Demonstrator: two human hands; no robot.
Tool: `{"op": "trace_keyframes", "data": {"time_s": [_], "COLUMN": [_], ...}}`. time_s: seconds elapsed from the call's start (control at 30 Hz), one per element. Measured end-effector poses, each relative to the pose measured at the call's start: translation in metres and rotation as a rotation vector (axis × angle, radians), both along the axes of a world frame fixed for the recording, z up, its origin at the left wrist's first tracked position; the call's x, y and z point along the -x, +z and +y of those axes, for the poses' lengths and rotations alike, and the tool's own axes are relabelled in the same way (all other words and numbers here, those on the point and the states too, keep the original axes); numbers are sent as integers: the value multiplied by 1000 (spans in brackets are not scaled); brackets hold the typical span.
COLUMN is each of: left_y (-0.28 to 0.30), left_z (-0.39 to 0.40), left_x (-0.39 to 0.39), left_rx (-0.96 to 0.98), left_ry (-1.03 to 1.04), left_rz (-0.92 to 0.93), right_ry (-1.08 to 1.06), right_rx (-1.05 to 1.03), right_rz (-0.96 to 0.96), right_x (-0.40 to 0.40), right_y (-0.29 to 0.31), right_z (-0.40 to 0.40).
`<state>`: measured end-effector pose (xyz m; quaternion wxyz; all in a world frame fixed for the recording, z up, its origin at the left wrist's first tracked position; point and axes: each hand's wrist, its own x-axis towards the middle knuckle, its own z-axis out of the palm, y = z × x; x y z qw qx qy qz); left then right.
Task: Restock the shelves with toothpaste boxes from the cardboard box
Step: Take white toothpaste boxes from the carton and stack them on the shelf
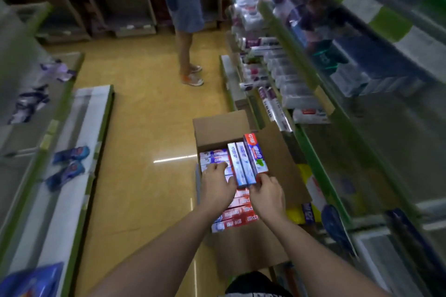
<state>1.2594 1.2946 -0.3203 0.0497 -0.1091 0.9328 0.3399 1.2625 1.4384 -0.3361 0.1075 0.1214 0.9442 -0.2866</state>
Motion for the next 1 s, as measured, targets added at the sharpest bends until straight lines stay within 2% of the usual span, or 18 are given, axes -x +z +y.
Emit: {"op": "trace_keyframes", "data": {"time_s": [0.33, 0.6, 0.8, 1.0], "left_y": [-77, -149, -188, -214], "left_z": [10, 22, 29, 34], "left_x": [70, 128, 156, 169], "left_rx": [-91, -178, -197, -356], "left_ry": [116, 233, 232, 302], "left_rz": [-272, -448, -526, -623], "right_ry": [-88, -22, 50, 148], "right_rx": [82, 78, 68, -31], "right_rz": [-172, -274, -211, -292], "right_x": [74, 114, 126, 130], "right_y": [-76, -141, -178, -200], "right_z": [4, -6, -11, -17]}}
